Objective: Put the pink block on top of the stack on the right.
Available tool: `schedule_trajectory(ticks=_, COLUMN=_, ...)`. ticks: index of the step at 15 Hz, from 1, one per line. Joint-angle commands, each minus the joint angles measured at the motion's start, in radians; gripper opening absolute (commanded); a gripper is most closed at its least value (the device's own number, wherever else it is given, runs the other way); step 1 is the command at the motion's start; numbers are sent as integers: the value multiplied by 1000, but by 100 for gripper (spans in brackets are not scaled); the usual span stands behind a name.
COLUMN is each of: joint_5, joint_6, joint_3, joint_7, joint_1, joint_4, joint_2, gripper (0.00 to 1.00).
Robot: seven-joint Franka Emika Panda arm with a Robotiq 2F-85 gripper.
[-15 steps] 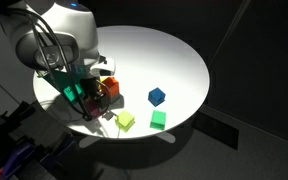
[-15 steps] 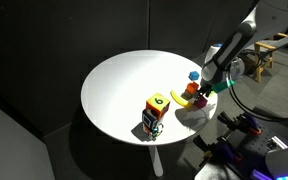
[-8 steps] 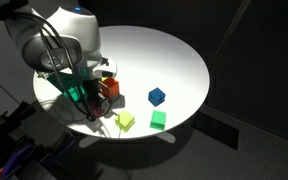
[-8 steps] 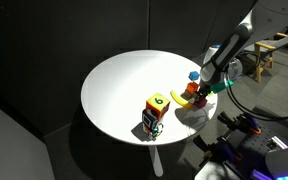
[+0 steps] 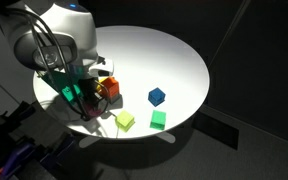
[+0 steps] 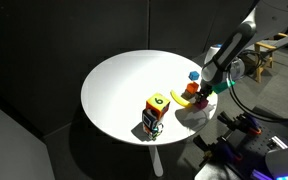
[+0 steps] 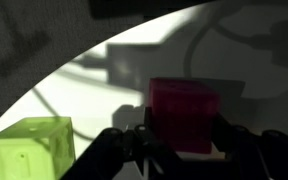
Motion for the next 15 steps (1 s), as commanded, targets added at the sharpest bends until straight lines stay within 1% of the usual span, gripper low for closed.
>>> schedule_trajectory(ticks=1, joint_5=-9, joint_6=-40, joint_3=-10, joint_7=8, joint_1=8, joint_4=-52, joint_2=-91, gripper=29)
schedule_trajectory(ticks=8, joint_5=0, joint_6=-109, joint_3=-15, joint_7=5, joint_1=11, joint_4=-93, joint_2=-226, gripper=29)
schedule_trajectory(ticks=12, joint_5=6, joint_6=-205, joint_3=-18, joint_7=-7, joint_1=12, joint_4=-93, joint_2=-301, gripper=29)
schedule_trajectory(ticks=15, joint_5=11, joint_6=-270, joint_3=-23, joint_7=-21, joint_1=13, joint_4=-73, joint_2=-336, gripper=29)
